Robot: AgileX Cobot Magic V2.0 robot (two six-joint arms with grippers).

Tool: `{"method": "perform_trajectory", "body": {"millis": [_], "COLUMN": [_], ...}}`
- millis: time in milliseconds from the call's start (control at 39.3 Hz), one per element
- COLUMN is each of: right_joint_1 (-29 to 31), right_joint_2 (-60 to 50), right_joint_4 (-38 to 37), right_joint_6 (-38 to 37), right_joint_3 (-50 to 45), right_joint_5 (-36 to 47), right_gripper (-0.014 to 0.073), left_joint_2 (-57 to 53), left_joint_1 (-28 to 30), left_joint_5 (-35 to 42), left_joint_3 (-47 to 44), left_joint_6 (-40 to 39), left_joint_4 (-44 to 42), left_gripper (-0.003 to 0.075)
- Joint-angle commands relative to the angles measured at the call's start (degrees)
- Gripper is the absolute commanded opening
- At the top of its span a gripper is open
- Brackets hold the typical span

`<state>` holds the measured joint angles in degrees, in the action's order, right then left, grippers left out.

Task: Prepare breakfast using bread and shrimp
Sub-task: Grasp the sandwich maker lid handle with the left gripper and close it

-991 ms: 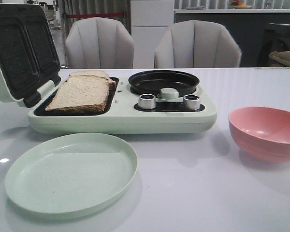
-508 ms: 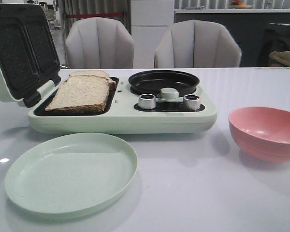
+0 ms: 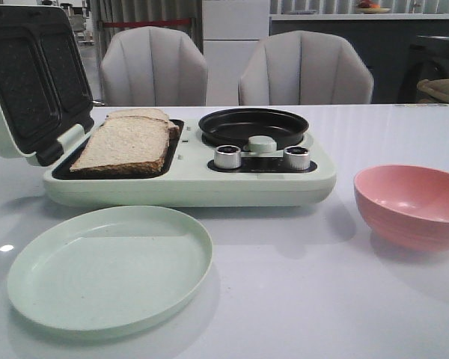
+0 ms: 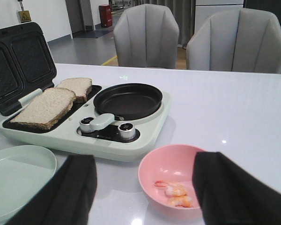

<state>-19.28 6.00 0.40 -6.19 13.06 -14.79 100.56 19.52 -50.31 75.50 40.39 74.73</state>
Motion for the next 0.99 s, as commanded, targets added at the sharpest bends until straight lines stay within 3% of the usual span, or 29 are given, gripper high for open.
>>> {"method": "perform_trajectory", "body": {"millis": [0,280,457,661,966], "right_joint_1": [0.39,0.39,0.39,0.39,0.39], "right_joint_2": [0.54,0.54,0.54,0.54,0.54], "right_joint_4": [-0.40,-0.40,-0.40,-0.40,-0.40], "right_joint_6": [0.18,0.18,0.18,0.18,0.18], "right_joint_3": [1.50,1.50,1.50,1.50,1.50], "right_joint_5": [5.28,5.28,5.28,5.28,5.28], "right_gripper": [0.0540,0.0540,0.0540,0.0540,0.0540], "left_joint_2": [-1.83,-1.83,-1.83,-1.83,0.45], "left_joint_1": [-0.11,-0.50,-2.11,-8.23,-22.23], "left_joint_5": [-1.70,-7.43,-9.45,-7.42,0.50], "left_joint_3": [1.94,1.94,1.94,1.94,1.94], "left_joint_6": [1.54,5.36,7.92,8.33,8.33], "left_joint_4": [4.95,9.53,10.02,7.56,-9.95], "left_gripper": [0.0328,0.0109,0.0114,0.0114,0.0114]}}
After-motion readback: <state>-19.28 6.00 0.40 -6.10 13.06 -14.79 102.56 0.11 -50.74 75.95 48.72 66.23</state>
